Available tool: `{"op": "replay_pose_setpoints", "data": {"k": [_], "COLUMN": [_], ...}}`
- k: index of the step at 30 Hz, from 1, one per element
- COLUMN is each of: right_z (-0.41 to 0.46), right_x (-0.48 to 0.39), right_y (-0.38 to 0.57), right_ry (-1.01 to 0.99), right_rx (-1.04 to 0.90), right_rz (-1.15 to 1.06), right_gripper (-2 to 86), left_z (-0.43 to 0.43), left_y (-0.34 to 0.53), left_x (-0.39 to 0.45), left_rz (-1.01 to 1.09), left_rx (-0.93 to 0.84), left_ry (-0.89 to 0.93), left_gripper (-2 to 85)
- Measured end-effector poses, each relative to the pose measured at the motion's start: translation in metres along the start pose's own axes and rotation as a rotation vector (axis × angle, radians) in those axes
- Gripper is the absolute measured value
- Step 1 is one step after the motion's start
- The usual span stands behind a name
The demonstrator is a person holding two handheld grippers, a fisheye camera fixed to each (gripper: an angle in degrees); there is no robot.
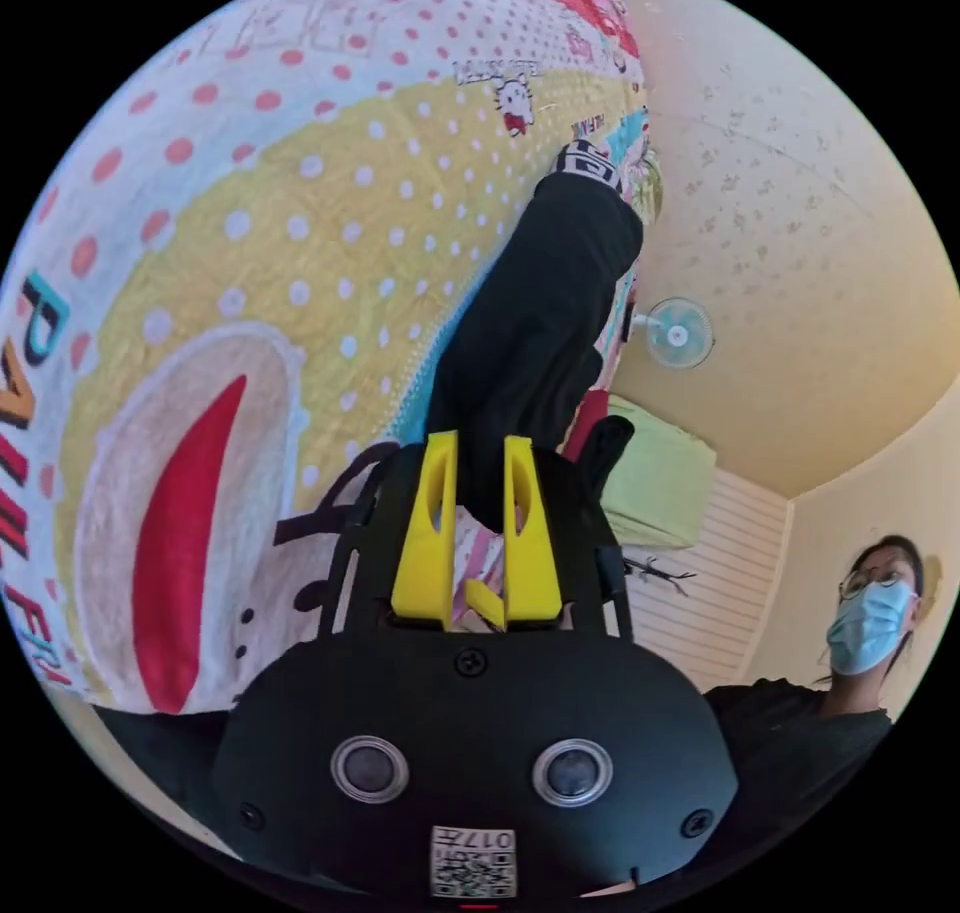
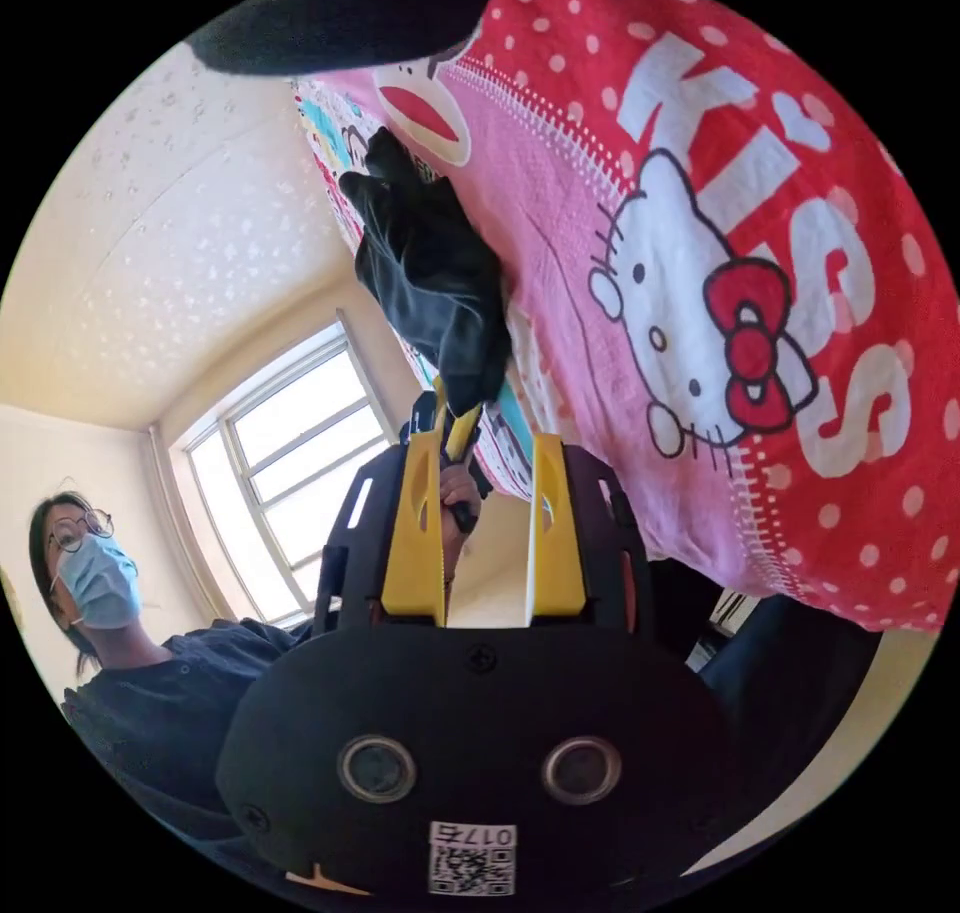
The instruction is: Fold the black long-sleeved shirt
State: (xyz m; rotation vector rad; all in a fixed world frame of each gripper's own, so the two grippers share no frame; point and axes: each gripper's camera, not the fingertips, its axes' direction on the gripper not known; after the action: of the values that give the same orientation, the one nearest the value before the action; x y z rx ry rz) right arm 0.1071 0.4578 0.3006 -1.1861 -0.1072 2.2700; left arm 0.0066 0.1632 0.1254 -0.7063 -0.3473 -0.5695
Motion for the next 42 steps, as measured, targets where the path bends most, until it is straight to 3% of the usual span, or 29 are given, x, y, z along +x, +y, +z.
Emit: {"op": "replay_pose_setpoints", "data": {"k": [2,8,11,14,18,20,25,28,32,37,42], "right_z": [0.007,0.038,0.054,0.066,0.067,0.065,0.096,0.144,0.228,0.368,0.463], "right_x": [0.001,0.006,0.013,0.023,0.008,-0.015,-0.125,-0.172,-0.212,-0.27,-0.326], "right_y": [0.0,-0.008,-0.014,-0.016,0.011,0.03,0.095,0.124,0.147,0.183,0.223], "right_ry": [-0.04,-0.186,-0.218,-0.326,-0.423,-0.353,0.059,0.148,0.142,-0.056,-0.039], "right_rx": [0.022,0.16,0.227,0.281,0.323,0.278,-0.029,-0.158,-0.313,-0.521,-0.604], "right_rz": [0.022,0.105,0.137,0.124,-0.01,-0.075,-0.39,-0.503,-0.613,-0.698,-0.842], "right_gripper": [15.6,18.9,19.0,16.2,5.2,4.0,2.2,1.9,1.8,1.7,2.0], "left_z": [-0.003,-0.049,-0.069,-0.085,-0.108,-0.13,-0.205,-0.266,-0.371,-0.495,-0.568], "left_y": [0.008,0.033,0.034,0.032,0.036,0.047,0.08,0.096,0.109,0.134,0.161], "left_x": [-0.006,0.013,0.021,0.021,0.021,0.031,0.06,0.077,0.099,0.143,0.182], "left_rz": [-0.036,-0.003,0.024,0.03,0.035,0.062,0.104,0.128,0.183,0.328,0.454], "left_rx": [0.007,0.027,-0.02,-0.057,-0.11,-0.155,-0.182,-0.148,0.0,0.24,0.41], "left_ry": [0.1,0.177,0.136,0.116,0.179,0.218,0.225,0.199,0.186,0.181,0.013], "left_gripper": [4.6,3.8,3.8,3.6,3.2,3.0,3.0,3.0,2.8,2.8,3.5]}}
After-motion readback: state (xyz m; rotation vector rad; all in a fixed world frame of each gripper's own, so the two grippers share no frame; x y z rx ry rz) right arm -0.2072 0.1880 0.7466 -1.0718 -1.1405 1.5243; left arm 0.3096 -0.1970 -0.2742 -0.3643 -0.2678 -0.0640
